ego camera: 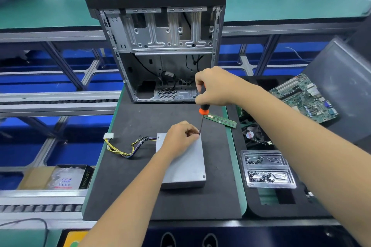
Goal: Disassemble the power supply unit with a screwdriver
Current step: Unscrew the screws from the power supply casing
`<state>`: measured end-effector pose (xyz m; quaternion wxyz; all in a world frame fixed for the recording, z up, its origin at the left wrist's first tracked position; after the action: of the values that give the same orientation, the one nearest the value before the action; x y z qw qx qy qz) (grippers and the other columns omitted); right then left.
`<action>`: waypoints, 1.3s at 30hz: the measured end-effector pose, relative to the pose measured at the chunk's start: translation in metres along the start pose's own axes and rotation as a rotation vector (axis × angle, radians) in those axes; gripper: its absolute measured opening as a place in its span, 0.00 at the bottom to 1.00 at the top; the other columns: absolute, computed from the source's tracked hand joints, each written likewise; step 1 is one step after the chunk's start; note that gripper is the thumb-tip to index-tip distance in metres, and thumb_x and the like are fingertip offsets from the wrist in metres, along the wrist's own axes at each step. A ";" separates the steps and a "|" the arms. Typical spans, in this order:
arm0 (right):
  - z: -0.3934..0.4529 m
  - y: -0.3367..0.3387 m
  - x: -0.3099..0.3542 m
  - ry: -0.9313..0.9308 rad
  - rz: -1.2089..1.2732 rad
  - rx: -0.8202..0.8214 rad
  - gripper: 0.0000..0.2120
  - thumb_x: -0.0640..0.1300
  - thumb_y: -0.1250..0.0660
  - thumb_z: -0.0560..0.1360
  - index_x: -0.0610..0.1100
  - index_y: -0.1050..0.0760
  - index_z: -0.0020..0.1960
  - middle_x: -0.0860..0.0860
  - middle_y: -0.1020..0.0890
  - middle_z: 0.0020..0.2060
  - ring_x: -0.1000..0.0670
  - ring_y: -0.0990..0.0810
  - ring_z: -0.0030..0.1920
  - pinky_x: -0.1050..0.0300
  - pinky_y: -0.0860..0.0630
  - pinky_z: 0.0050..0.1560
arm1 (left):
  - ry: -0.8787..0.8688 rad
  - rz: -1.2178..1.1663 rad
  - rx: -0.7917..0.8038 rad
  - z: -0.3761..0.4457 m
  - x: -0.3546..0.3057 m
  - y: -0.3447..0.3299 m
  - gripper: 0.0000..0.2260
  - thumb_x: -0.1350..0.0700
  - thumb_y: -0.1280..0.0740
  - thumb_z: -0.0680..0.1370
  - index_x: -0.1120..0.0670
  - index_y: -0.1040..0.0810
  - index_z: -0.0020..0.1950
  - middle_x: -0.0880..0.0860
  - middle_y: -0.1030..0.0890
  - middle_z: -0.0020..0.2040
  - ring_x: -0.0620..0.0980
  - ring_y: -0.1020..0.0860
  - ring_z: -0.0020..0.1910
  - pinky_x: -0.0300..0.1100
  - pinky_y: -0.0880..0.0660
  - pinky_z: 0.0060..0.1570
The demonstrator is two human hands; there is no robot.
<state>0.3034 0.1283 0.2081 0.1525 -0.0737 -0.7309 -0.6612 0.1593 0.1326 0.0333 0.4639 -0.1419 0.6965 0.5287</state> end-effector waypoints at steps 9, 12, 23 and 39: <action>0.001 0.000 -0.003 -0.005 0.013 -0.022 0.10 0.47 0.30 0.67 0.46 0.30 0.39 0.51 0.26 0.33 0.52 0.31 0.31 0.59 0.38 0.27 | -0.027 0.101 -0.058 0.003 0.001 -0.008 0.01 0.54 0.29 0.74 0.50 0.18 0.43 0.43 0.24 0.38 0.40 0.26 0.36 0.37 0.31 0.39; 0.002 0.001 -0.003 -0.016 0.025 -0.029 0.09 0.47 0.30 0.67 0.45 0.28 0.40 0.51 0.26 0.32 0.52 0.31 0.31 0.59 0.38 0.27 | -0.032 0.099 -0.070 0.002 0.004 -0.008 0.01 0.54 0.29 0.74 0.50 0.18 0.43 0.43 0.25 0.38 0.39 0.27 0.36 0.35 0.33 0.38; 0.005 -0.001 0.002 -0.037 -0.023 -0.021 0.11 0.46 0.32 0.70 0.40 0.27 0.45 0.46 0.25 0.36 0.46 0.31 0.36 0.56 0.33 0.32 | -0.030 0.098 -0.070 0.003 0.006 -0.010 0.02 0.54 0.29 0.74 0.51 0.18 0.43 0.45 0.23 0.41 0.40 0.28 0.36 0.37 0.33 0.39; 0.002 0.011 0.030 0.182 -0.151 0.254 0.09 0.34 0.36 0.67 0.45 0.27 0.45 0.53 0.24 0.39 0.54 0.28 0.37 0.60 0.34 0.31 | -0.065 0.141 -0.053 0.000 0.004 -0.011 0.03 0.55 0.31 0.75 0.53 0.19 0.44 0.45 0.21 0.45 0.41 0.28 0.38 0.39 0.30 0.41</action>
<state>0.2786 0.1285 0.2275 0.1758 0.0615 -0.7951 -0.5772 0.1649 0.1295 0.0234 0.4441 -0.0874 0.6751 0.5825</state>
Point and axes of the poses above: each hand's wrist, its own z-axis towards the middle knuckle, its own y-axis out of the back of the hand, x = y × z, the point moved 2 cm from there along z, towards the middle knuckle
